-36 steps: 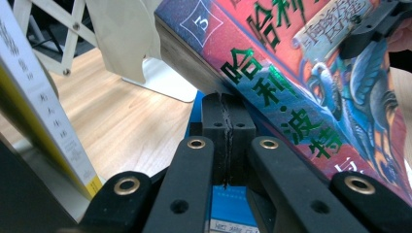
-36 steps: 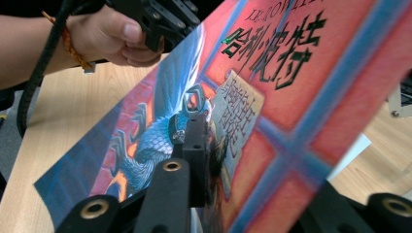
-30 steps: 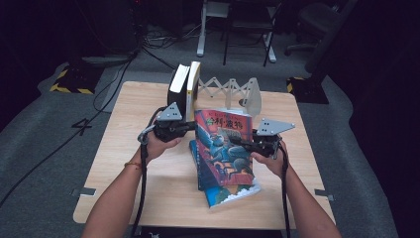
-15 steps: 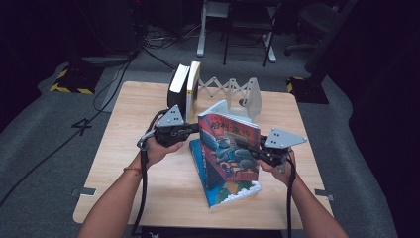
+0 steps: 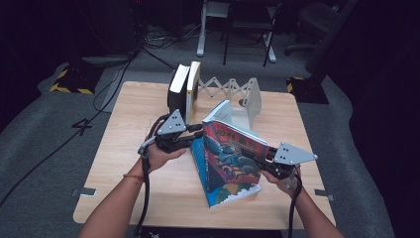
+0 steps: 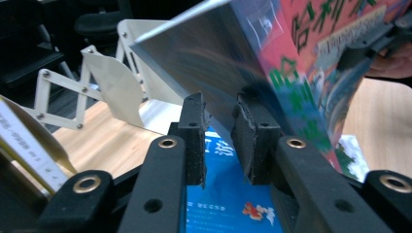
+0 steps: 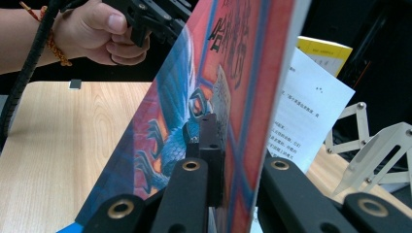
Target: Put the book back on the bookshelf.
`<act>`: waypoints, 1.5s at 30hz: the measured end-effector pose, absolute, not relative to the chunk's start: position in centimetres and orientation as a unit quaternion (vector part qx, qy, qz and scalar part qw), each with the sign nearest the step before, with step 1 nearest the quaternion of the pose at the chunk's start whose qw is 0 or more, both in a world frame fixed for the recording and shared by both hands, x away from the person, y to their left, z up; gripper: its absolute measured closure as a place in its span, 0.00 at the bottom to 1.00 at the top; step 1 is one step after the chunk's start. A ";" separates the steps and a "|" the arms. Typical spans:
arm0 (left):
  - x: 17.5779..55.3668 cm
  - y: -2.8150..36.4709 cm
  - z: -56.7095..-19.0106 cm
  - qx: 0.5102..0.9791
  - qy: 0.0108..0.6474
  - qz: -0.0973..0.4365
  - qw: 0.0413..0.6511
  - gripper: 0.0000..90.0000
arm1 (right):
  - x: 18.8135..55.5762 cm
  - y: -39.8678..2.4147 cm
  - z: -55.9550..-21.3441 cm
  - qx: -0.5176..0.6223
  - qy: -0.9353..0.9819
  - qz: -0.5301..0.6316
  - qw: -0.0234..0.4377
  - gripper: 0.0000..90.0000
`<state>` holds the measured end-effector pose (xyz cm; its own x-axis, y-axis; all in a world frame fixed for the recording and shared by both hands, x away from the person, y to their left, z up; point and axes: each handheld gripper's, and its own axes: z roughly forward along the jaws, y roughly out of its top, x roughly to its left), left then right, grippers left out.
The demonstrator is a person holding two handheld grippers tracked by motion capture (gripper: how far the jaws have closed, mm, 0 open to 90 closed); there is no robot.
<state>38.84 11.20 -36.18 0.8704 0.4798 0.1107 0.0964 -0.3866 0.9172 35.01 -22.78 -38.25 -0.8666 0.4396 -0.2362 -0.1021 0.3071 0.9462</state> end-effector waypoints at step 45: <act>32.5 5.2 -43.6 0.822 0.196 0.148 0.514 0.43 | 31.5 -24.2 -38.7 0.087 0.773 0.581 0.240 0.94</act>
<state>32.46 5.16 -43.60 0.8799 0.4735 0.0410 0.1699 -0.3940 0.9033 31.46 -24.23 -38.66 -0.8699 0.4126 -0.2702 -0.1448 0.3102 0.9396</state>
